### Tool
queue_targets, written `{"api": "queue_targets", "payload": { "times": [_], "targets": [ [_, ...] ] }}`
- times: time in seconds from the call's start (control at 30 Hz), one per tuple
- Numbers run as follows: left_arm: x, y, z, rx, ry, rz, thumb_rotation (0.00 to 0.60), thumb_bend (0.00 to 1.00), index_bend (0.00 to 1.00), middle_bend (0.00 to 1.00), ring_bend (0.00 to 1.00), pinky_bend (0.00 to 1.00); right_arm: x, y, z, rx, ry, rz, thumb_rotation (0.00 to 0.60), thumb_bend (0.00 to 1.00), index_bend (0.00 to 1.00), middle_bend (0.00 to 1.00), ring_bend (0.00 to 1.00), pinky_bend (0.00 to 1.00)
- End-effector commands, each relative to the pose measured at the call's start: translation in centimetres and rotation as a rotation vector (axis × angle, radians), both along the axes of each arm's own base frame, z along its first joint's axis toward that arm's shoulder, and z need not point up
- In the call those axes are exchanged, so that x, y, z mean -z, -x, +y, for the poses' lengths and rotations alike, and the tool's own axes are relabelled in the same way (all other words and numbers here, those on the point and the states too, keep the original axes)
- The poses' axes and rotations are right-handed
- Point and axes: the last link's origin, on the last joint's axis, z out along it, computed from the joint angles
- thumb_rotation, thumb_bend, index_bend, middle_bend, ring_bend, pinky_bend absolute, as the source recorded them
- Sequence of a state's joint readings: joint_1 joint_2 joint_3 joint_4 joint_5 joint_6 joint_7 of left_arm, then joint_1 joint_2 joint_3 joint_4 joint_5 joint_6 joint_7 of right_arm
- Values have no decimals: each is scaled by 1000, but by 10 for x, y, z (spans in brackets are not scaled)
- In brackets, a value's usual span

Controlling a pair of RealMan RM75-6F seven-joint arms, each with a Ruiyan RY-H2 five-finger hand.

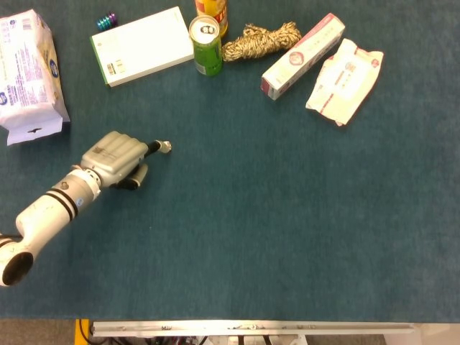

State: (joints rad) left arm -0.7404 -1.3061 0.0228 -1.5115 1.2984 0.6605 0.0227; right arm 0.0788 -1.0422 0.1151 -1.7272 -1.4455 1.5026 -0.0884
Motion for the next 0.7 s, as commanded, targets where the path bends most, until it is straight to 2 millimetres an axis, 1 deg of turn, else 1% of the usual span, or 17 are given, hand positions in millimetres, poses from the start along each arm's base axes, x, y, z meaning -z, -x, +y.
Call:
{"api": "queue_targets", "payload": {
  "times": [0.03, 0.33, 0.5, 0.7],
  "targets": [
    [-2, 0, 0, -8, -3, -6, 600, 674, 186, 971, 972, 970, 0, 0, 1, 0, 0, -1, 600, 395, 223, 277, 156, 204],
    [-5, -3, -5, -7, 9, -21, 600, 674, 186, 971, 973, 970, -1, 0, 2, 0, 2, -3, 600, 395, 223, 277, 156, 204],
    [1, -4, -10, -4, 30, -16, 600, 674, 186, 970, 972, 970, -2, 3, 3, 4, 5, -5, 600, 395, 223, 277, 156, 204],
    [9, -1, -5, -20, 29, -9, 600, 674, 186, 969, 972, 970, -4, 5, 5, 7, 9, -6, 600, 395, 223, 277, 156, 204]
  ]
}}
